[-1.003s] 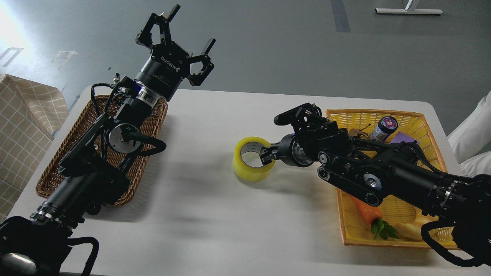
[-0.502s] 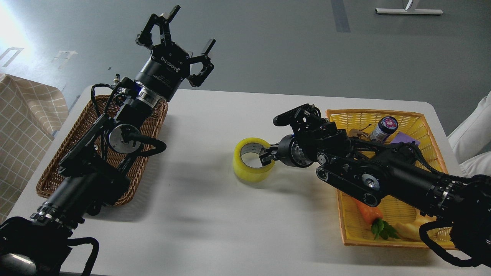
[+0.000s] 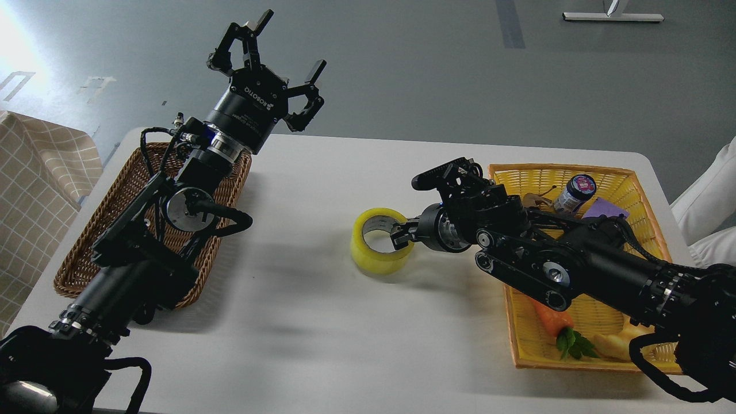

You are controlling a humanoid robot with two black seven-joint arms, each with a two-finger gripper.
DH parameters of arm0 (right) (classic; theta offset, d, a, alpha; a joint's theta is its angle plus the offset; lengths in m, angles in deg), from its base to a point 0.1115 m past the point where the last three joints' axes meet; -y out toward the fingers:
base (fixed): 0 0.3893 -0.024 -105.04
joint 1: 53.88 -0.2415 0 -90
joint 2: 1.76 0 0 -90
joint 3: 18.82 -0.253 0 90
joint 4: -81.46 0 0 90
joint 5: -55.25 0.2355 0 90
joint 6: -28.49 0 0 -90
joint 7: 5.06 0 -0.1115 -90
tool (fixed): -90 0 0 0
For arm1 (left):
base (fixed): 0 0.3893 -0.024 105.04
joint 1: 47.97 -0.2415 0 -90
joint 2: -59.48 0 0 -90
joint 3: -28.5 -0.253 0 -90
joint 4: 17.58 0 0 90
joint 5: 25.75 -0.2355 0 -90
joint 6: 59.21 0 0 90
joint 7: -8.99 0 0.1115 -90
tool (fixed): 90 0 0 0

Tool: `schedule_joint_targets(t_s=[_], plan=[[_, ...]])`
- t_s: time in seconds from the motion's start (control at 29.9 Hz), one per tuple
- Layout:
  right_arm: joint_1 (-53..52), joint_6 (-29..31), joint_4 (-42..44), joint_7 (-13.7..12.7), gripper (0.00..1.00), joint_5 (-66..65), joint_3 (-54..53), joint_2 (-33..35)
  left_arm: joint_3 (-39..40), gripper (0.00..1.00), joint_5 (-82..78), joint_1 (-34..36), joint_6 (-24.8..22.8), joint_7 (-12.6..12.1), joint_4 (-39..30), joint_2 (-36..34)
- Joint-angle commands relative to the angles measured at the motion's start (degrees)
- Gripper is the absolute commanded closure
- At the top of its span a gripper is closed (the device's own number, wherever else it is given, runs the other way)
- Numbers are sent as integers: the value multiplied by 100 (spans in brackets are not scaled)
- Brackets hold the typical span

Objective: Place and transfer tape with both arms
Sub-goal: 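Carry the tape roll out of the tray and lower it onto the table, then open the right gripper and withdraw it upward away from the tape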

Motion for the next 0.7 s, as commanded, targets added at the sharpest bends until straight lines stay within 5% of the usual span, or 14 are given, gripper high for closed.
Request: schedule_joint_targets(t_s=[0.0,0.4,0.67], plan=[[-8,-1,-10,0,43,0,-2,9,0,2,0,0,0,0,0,-2],[-114,-1,-107,0,23,70,-142,166,0,2,0,0,0,0,0,-2],[-158,-1,-984,17,10,280,-723,1141,0,2,0,-9,0,0,0,-2]])
